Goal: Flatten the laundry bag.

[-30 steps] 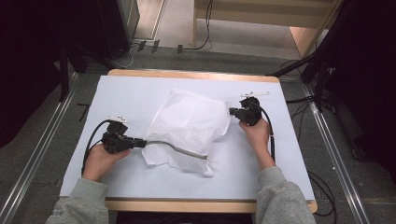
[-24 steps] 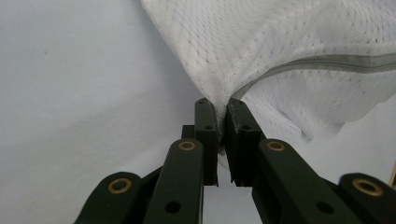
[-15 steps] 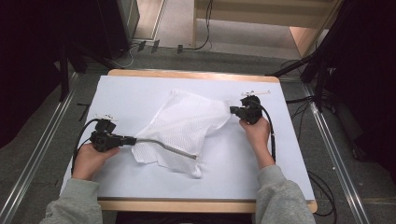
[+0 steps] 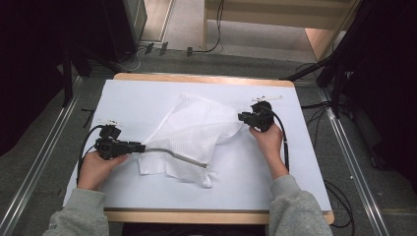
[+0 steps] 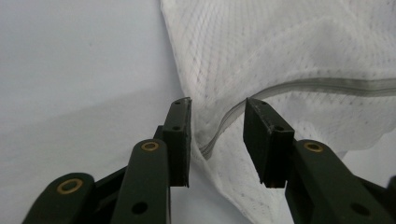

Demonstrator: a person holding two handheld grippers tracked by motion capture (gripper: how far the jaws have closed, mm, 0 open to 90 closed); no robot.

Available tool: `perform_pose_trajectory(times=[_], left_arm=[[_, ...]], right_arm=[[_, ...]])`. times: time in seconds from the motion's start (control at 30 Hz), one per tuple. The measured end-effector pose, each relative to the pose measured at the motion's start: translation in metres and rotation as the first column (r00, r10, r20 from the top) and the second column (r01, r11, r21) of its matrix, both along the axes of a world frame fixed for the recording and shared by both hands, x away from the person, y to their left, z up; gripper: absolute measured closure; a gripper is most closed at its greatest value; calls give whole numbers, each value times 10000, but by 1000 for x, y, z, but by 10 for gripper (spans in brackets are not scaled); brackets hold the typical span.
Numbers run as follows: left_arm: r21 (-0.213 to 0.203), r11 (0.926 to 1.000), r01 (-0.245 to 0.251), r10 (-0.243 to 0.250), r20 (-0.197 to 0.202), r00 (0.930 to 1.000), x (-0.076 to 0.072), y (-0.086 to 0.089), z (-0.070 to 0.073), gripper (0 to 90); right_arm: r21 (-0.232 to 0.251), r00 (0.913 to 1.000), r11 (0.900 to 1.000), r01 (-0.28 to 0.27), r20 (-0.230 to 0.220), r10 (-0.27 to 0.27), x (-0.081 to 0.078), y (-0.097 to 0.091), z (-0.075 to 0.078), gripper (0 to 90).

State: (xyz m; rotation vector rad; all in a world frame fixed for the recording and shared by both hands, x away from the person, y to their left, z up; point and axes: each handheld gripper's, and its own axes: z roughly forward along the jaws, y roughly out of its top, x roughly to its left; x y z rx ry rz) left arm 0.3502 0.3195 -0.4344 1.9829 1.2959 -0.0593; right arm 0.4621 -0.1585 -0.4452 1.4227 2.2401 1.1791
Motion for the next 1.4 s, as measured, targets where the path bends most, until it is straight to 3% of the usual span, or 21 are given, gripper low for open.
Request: perform_pose_trajectory(times=[0.17, 0.33, 0.53, 0.63, 0.8, 0.97, 1.0, 1.1, 1.27, 1.4], left_arm=[[-159, 9998, -132, 147, 956, 9953, -8, -2, 19, 585], [-372, 9982, 463, -406, 1427, 9889, -15, -20, 32, 591], [-140, 9899, 1410, -1371, 1565, 9781, -20, -49, 39, 593], [25, 9813, 1926, -1905, 1612, 9684, -21, -68, 41, 592], [125, 9721, 2343, -2332, 1605, 9591, -23, -86, 42, 593], [114, 9612, 2757, -2738, 1625, 9479, -26, -103, 44, 593], [72, 9571, 2895, -2865, 1697, 9429, -28, -108, 45, 592], [-7, 9526, 3041, -2995, 1710, 9386, -29, -115, 46, 589], [87, 9352, 3541, -3506, 1650, 9219, -33, -135, 42, 584], [13, 9243, 3815, -3772, 1542, 9132, -35, -150, 36, 589]], right_arm=[[34, 9998, 9999, -154, 113, 153, -9, -3, 8, 738], [104, 9986, 9990, -440, 310, 436, -27, -7, 17, 739], [31, 9974, 9977, -670, 257, 669, -37, -4, 17, 739], [-85, 9967, 9969, -776, 224, 778, -40, -2, 15, 752], [-10, 9967, 9967, -816, 37, 816, -42, 1, 13, 814], [-151, 9952, 9951, -979, -11, 979, -46, 5, 12, 806], [-172, 9948, 9947, -1018, 12, 1018, -48, 6, 11, 806], [-161, 9946, 9944, -1041, 14, 1041, -49, 7, 11, 807], [-208, 9938, 9935, -1116, -60, 1115, -51, 9, 10, 807], [-180, 9938, 9937, -1108, -53, 1108, -52, 11, 9, 811]])
